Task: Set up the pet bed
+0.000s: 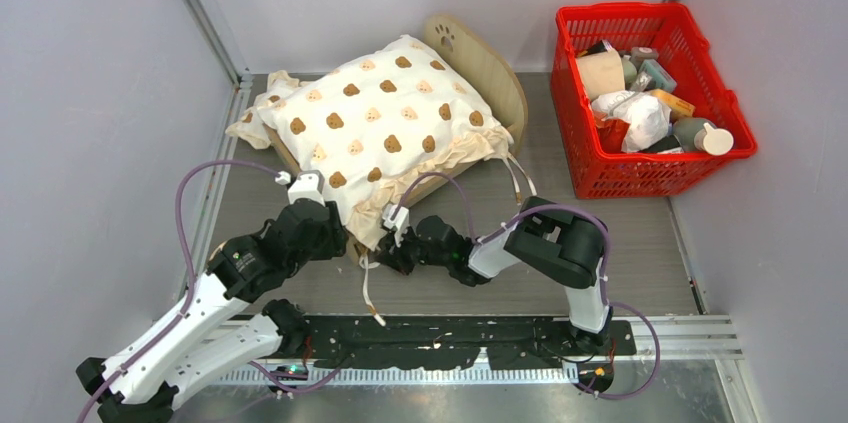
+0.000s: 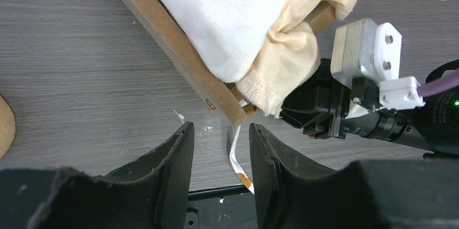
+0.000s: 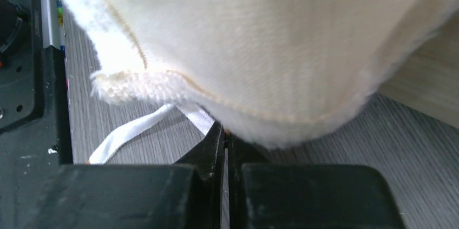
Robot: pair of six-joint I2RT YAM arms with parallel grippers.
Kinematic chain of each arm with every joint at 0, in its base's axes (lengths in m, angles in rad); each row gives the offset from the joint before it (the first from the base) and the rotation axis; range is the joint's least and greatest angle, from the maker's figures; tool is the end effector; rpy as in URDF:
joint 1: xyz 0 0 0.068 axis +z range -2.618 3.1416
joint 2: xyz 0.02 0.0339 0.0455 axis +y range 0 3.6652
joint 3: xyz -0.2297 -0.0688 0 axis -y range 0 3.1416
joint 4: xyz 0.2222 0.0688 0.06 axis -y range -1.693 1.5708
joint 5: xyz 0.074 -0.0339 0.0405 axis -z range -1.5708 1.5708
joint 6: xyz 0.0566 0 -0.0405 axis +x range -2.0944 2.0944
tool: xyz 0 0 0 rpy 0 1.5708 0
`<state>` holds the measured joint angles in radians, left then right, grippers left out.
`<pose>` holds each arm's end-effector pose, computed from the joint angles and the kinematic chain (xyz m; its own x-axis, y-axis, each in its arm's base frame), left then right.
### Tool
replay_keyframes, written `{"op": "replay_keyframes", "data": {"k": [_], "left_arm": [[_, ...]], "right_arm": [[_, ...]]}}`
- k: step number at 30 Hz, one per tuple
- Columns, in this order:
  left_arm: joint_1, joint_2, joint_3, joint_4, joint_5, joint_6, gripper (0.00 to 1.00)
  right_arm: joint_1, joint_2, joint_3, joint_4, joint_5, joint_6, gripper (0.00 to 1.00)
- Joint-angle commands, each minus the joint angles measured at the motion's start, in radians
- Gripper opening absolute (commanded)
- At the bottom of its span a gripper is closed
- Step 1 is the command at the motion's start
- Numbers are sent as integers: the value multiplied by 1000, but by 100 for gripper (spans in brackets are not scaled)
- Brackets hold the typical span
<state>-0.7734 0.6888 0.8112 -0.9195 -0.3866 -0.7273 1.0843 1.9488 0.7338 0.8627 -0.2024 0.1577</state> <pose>0.1181 -0.0855 0.2557 -0.6872 -0.1897 -0.7013 0.0022 0.9648 -0.2631 0.1582 0.3235 0.0949 -0.3092 -0.2555 -0.9160 -0.9170 0.3355 0.2159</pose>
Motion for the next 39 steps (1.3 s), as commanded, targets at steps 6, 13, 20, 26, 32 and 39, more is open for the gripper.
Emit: {"op": "replay_keyframes", "data": {"k": [6,13,20,26,32,39], "left_arm": [[21,-3,-10,1,36,-21,45],[32,-7,-13,1,56,-25,45],[43,-5,-11,-6,67,-22,45],[45,-18,-11,34,118,28,49],[45,-36,21,43,162,156,50],[52,-2,48,-7,176,81,51]], "right_arm": [[1,8,6,149,-31,-216,5],[0,-2,59,84,-30,-287,5],[0,-3,65,111,-48,-338,5],[0,-20,36,169,-66,-369,5],[2,-57,16,217,-79,-389,5],[2,-78,22,198,-87,-428,5]]}}
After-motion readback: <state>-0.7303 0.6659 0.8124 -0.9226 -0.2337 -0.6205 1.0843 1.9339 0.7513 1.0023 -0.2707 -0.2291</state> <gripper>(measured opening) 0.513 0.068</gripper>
